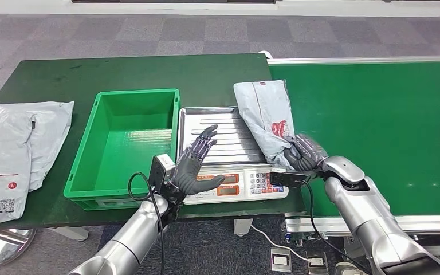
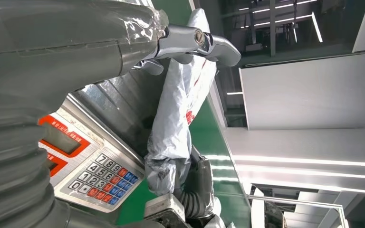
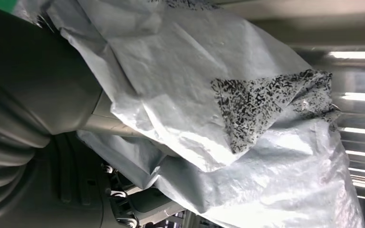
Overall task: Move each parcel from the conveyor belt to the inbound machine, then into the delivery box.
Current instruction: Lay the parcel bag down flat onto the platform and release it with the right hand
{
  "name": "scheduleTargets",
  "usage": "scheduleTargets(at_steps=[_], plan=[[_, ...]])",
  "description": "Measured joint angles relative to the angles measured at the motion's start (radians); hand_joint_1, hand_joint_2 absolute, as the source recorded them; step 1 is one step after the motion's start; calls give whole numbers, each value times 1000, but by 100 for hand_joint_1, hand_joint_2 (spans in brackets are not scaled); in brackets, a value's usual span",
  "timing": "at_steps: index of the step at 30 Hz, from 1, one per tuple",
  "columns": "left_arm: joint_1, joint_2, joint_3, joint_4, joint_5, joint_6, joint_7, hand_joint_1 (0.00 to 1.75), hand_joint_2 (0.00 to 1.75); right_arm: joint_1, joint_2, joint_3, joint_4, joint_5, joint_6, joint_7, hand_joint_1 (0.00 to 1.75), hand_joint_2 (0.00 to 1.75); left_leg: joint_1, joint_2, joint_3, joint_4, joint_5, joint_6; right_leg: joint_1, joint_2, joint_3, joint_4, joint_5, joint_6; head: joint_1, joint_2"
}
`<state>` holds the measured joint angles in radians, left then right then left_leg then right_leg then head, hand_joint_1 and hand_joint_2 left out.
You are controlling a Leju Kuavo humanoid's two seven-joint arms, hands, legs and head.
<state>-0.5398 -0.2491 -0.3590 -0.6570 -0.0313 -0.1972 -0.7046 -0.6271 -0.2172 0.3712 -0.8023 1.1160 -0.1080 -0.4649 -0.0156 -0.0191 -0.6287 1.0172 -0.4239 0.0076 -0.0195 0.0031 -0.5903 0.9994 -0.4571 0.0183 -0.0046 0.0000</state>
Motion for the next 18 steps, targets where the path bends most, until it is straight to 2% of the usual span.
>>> scheduleTargets(at_steps=[2, 7, 9, 11, 15, 18], plan=[[0, 0, 0, 0, 0, 0, 0, 0, 175, 4, -6, 26, -4, -12, -68, -13, 175, 175, 0, 0, 0, 0, 0, 0, 0, 0, 0, 0, 0, 0, 0, 0], [-1, -4, 0, 1, 0, 0, 0, 0, 175, 46, -14, 70, -87, -42, -413, -24, 175, 175, 0, 2, 0, 0, 0, 0, 0, 2, -1, 0, 0, 0, 0, 0], [-2, -7, 0, 3, 0, 0, 0, 0, 175, 55, -14, 79, -134, -59, -497, -30, 175, 175, 0, 2, 0, 0, 0, -1, 0, 2, -1, 0, 0, 0, 0, 0], [-2, -8, 0, 4, 0, -1, 0, 0, 175, 58, -16, 94, -171, -76, -505, -44, 175, 175, 0, 2, 0, 0, 0, -1, 0, 2, -1, 0, 0, 0, 0, 0], [-4, -9, 0, 5, 0, -13, 0, 0, 175, 65, -19, 144, -198, -82, -445, -60, 175, 175, 0, 2, 0, 0, 0, -1, 0, 2, -1, 0, 0, 0, 0, 0], [-5, -10, 0, 6, 0, -15, 0, 0, 175, 74, -21, 178, -202, -86, -443, -67, 175, 175, 0, 2, 0, 0, 0, 0, 0, 2, -1, 0, 0, 0, 0, 0]])
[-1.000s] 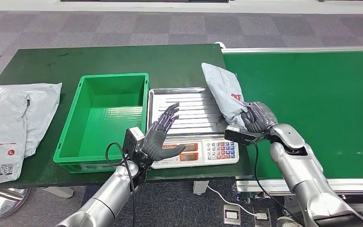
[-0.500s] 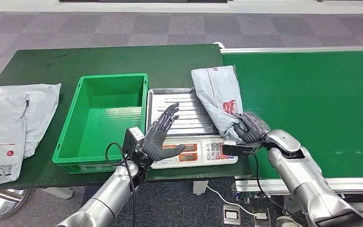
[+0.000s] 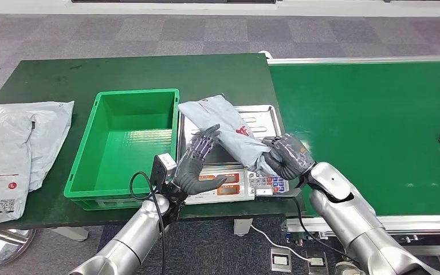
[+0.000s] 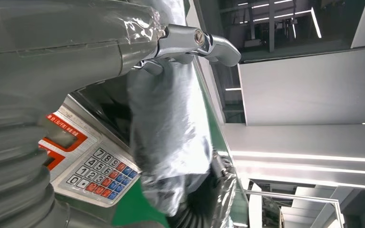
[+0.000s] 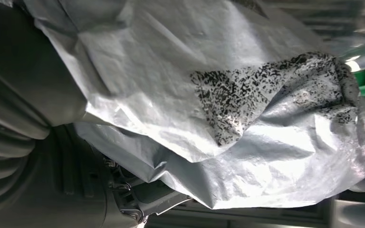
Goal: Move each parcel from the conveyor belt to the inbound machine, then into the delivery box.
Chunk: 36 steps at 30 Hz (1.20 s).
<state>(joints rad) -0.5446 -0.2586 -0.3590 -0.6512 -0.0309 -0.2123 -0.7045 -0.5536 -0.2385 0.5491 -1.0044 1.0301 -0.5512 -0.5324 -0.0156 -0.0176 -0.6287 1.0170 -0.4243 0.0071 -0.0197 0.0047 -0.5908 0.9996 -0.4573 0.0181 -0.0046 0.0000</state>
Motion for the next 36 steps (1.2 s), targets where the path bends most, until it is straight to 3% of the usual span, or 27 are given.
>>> scheduleTargets(at_steps=[4, 10, 16, 20, 26, 36], plan=[[0, 0, 0, 0, 0, 0, 0, 0, 175, 4, -4, 27, -8, -26, 15, -7, 175, 175, 0, 0, 0, 0, 0, 0, 0, 0, 0, 0, 0, 0, 0, 0], [4, 1, 0, -1, 0, 0, 0, 0, 175, 2, -12, 60, 1, -22, 152, 54, 175, 175, 0, 0, 0, 0, 0, 0, 0, 0, 0, 0, 0, 0, 0, 0], [5, 1, 0, -3, 0, 0, 0, 0, 175, -1, -18, 74, 13, -14, 180, 69, 173, 175, 0, 0, 0, 0, 0, 0, 0, 0, 0, 0, 0, 0, 0, 0], [5, 2, 0, -5, 0, 0, 0, 0, 175, -9, -18, 78, 33, -14, 219, 107, 3, 175, 0, 0, 0, 0, 0, 0, 0, 0, 1, 0, 0, 0, 0, 0], [5, 3, 0, -6, 0, 3, 0, 0, 175, -9, -16, 79, 47, -54, 93, 95, 0, 175, 0, 0, 0, 0, 0, 0, 0, 0, 1, 0, 0, 0, 0, 0], [5, 3, 0, -6, 0, 3, 0, 0, 175, -9, -14, 79, 52, -67, 84, 88, 0, 175, 0, 0, 0, 0, 0, 0, 0, 0, 1, 0, 0, 0, 0, 0]])
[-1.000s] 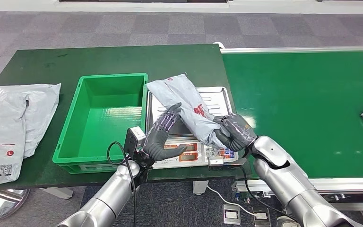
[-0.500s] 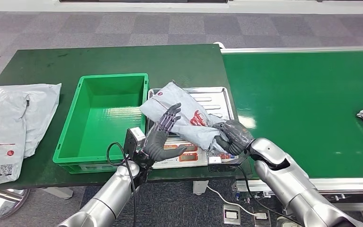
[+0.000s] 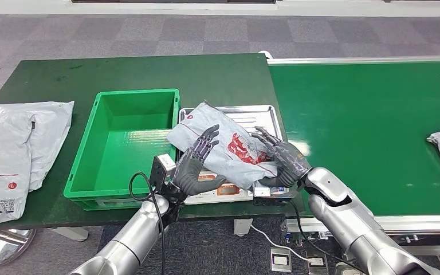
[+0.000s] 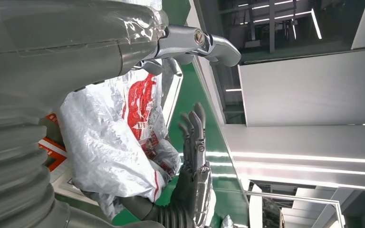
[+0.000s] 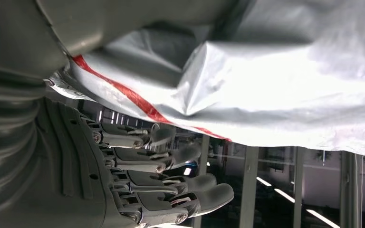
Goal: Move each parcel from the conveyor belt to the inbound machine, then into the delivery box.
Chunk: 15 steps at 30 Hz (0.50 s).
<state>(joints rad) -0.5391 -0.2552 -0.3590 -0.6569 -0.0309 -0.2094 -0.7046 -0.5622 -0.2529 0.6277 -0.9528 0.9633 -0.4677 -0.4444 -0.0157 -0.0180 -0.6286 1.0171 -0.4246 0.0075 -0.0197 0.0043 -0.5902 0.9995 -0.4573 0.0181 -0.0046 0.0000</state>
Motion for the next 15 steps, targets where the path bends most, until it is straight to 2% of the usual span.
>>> scheduleTargets(at_steps=[7, 15], plan=[[0, 0, 0, 0, 0, 0, 0, 0, 175, 0, 0, 0, 4, 0, -5, -2, 0, 175, 0, 0, 0, 0, 0, 0, 0, 0, 0, 0, 0, 0, 0, 0], [0, 0, 0, 0, 2, 0, 0, 0, 175, 7, 5, -6, 4, -43, -61, -34, 0, 175, 0, 0, 0, 0, 0, 0, 0, 0, 0, 0, 0, 0, 0, 0]])
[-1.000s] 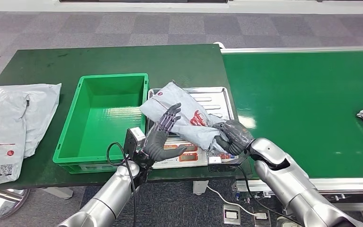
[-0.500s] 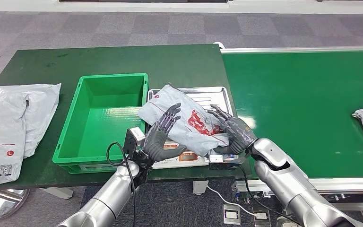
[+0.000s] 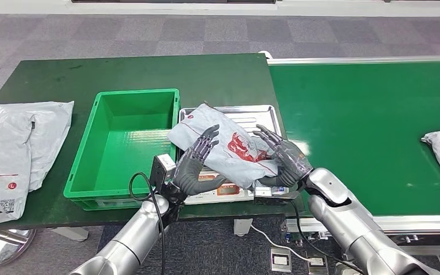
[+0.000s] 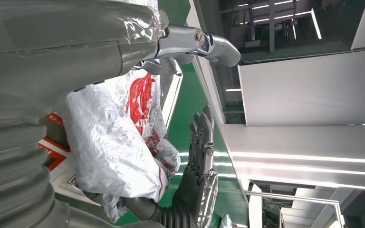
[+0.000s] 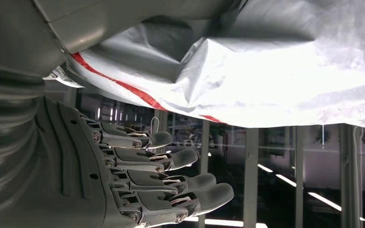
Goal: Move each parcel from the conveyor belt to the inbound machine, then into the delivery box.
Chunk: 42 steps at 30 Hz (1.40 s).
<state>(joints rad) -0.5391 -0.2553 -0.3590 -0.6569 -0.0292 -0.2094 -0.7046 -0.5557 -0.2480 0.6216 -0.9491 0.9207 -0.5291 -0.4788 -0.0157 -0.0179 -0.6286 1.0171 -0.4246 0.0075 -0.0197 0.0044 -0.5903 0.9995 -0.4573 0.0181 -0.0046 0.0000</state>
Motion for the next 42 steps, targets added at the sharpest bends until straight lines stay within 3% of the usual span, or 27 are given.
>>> scheduleTargets(at_steps=[42], plan=[[0, 0, 0, 0, 1, 0, 0, 0, 175, 4, 2, 0, 0, -9, -1, -4, 0, 175, 0, 0, 0, 0, 0, 0, 0, 0, 0, 0, 0, 0, 0, 0]])
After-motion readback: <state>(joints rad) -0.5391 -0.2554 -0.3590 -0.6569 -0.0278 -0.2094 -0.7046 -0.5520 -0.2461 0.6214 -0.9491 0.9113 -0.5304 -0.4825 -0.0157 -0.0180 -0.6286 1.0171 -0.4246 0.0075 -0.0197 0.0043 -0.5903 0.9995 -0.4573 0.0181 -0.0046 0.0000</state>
